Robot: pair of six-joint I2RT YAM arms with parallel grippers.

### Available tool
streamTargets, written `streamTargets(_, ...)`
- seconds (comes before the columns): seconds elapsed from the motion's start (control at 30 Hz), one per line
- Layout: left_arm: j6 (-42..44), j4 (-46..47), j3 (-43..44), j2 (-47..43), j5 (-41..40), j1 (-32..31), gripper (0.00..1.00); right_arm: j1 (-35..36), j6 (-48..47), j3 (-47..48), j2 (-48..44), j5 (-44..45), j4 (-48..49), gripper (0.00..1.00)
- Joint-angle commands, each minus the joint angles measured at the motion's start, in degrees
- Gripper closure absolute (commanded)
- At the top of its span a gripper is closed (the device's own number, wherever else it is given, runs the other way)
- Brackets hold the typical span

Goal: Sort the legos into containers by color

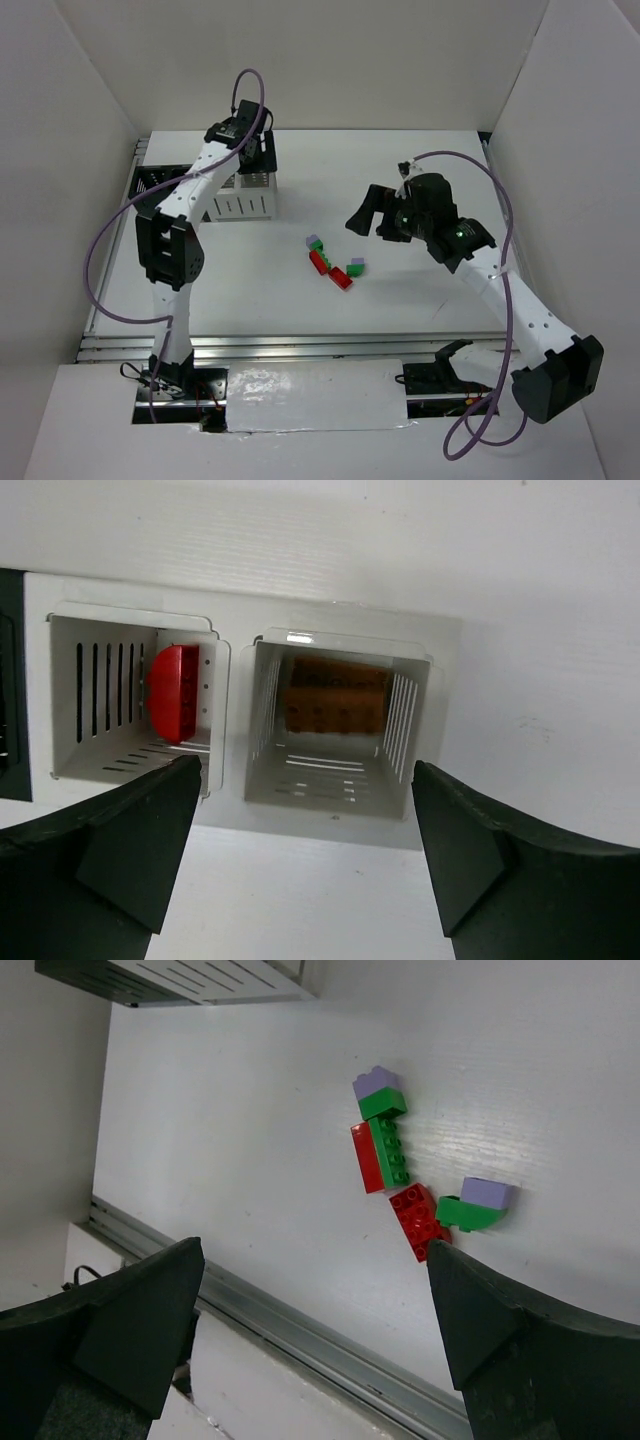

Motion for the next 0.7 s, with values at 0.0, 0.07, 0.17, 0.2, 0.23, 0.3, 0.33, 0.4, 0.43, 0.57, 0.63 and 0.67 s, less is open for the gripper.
streamTargets(0.0, 0.77, 0.79, 1.48, -5.85, 1.11, 0.11, 0.00, 0.03, -1.86, 0.32, 2.25, -2.25, 1.07, 0.00)
streamTargets(0.07, 0.68, 0.26, 1.22, -8.47, 1.81, 0.03, 0.00, 2.12, -4.58, 0.49, 5.40, -0.06, -1.46, 0.00)
streamTargets(0.17, 0.59, -0.36, -2.80, -13.65, 3.22, -0.15, 0.01, 7.65, -8.62, 1.45, 10.50, 6.00, -5.86, 0.07)
streamTargets(0.2, 0.59, -0.19, -4.48, -15.15, 3.74, -0.24, 0.01, 8.98, -9.42, 1.11, 11.39, 6.71, -6.31, 0.13)
streamTargets(0.23, 0.86, 0.16, -8.76, -16.99, 5.05, -0.41, 0.00, 10.30, -10.73, 0.67, 12.27, 6.72, -6.32, 0.15)
streamTargets(0.3, 1.38, 0.78, -13.17, -22.18, 7.34, -0.50, 0.00, 13.38, -12.67, -0.47, 14.73, 6.10, -5.62, 0.20)
streamTargets(0.33, 1.47, 1.04, -17.81, -24.03, 7.87, -0.59, 0.01, 14.26, -13.11, -0.74, 15.52, 6.10, -4.83, 0.21)
streamTargets(0.4, 1.91, 1.83, -22.31, -29.56, 9.19, -0.59, 0.00, 16.19, -14.07, -1.44, 18.07, 8.11, -4.04, 0.21)
streamTargets(0.43, 2.00, 2.19, -26.69, -31.41, 10.07, -0.68, 0.01, 16.55, -14.34, -1.71, 19.12, 8.90, -3.25, 0.21)
streamTargets(0.57, 3.05, 4.03, -36.73, -40.47, 12.27, -0.85, 0.01, 16.73, -17.67, -1.88, 24.22, 8.31, -0.96, 0.22)
streamTargets(0.63, 3.23, 4.91, -41.57, -43.19, 13.41, -0.85, 0.00, 16.82, -18.65, -1.36, 26.76, 8.38, 0.01, 0.23)
streamTargets(0.67, 3.23, 4.74, -42.80, -43.90, 14.11, -0.85, 0.01, 16.73, -19.78, -0.31, 27.74, 8.47, 0.18, 0.25)
